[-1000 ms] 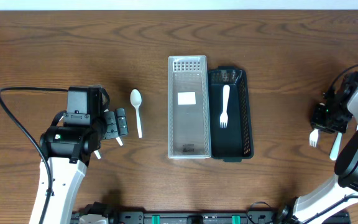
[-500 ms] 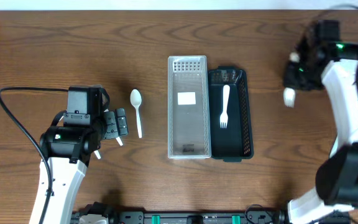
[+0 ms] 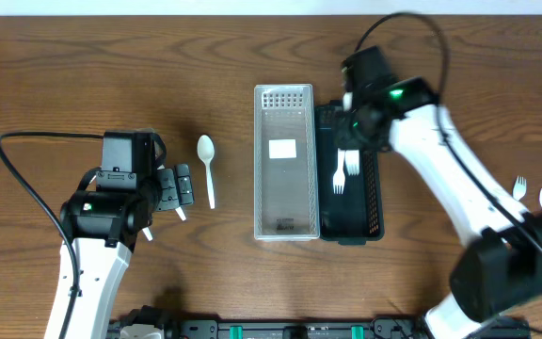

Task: Pack container
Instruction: 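Place the second fork into the dark green caddy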

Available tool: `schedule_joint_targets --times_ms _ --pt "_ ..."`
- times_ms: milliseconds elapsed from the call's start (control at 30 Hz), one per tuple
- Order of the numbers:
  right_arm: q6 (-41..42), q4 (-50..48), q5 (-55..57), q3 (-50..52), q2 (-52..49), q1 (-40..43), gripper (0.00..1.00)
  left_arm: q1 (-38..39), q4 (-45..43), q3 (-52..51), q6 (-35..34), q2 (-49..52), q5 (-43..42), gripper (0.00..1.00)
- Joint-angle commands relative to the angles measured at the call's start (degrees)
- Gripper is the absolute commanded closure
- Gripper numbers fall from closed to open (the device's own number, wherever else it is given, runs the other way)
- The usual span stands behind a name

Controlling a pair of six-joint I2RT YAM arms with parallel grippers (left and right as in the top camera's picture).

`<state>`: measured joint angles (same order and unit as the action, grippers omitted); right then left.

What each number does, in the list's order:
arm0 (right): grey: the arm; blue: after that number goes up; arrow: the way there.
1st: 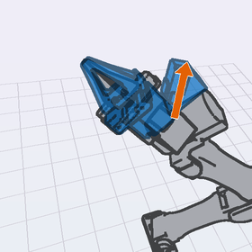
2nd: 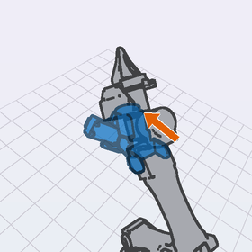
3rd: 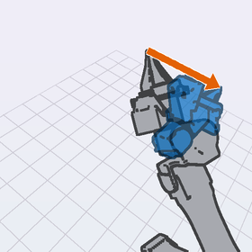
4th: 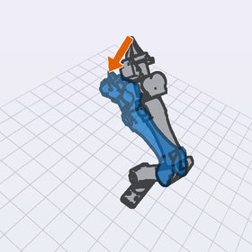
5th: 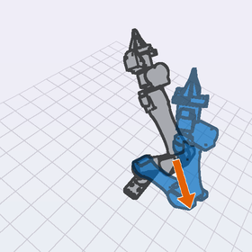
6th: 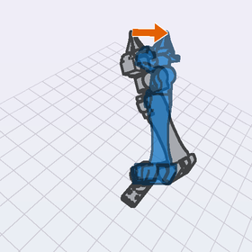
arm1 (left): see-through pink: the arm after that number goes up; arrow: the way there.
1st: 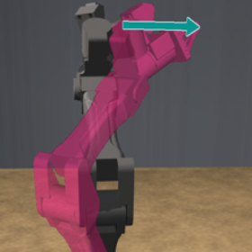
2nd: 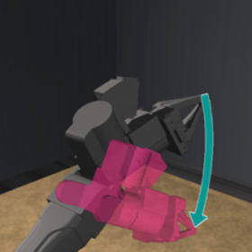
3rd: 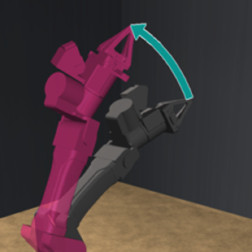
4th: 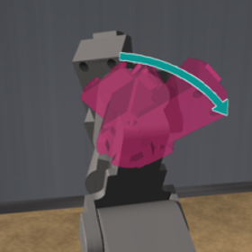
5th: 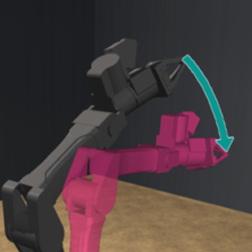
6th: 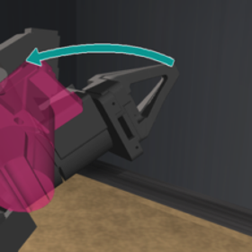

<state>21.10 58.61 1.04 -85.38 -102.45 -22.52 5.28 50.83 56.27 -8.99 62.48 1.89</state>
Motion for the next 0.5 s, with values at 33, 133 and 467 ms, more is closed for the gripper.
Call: schedule_joint_targets --times_ms 33,133,467 --pt "3.1 -1.3 1.7 4.1 -4.2 -1.5 0.99 -0.3 0.2 0.3 0.2 0.1 0.4 0.02" --pt "3.1 -2.6 1.7 5.9 -5.6 -1.8 0.97 -0.3 0.2 0.3 0.2 0.1 0.4 0.02" --pt "3.1 -3.6 1.7 6.2 -6.3 -1.8 0.67 -0.3 1.1 0.3 0.2 0.1 0.4 0.02"
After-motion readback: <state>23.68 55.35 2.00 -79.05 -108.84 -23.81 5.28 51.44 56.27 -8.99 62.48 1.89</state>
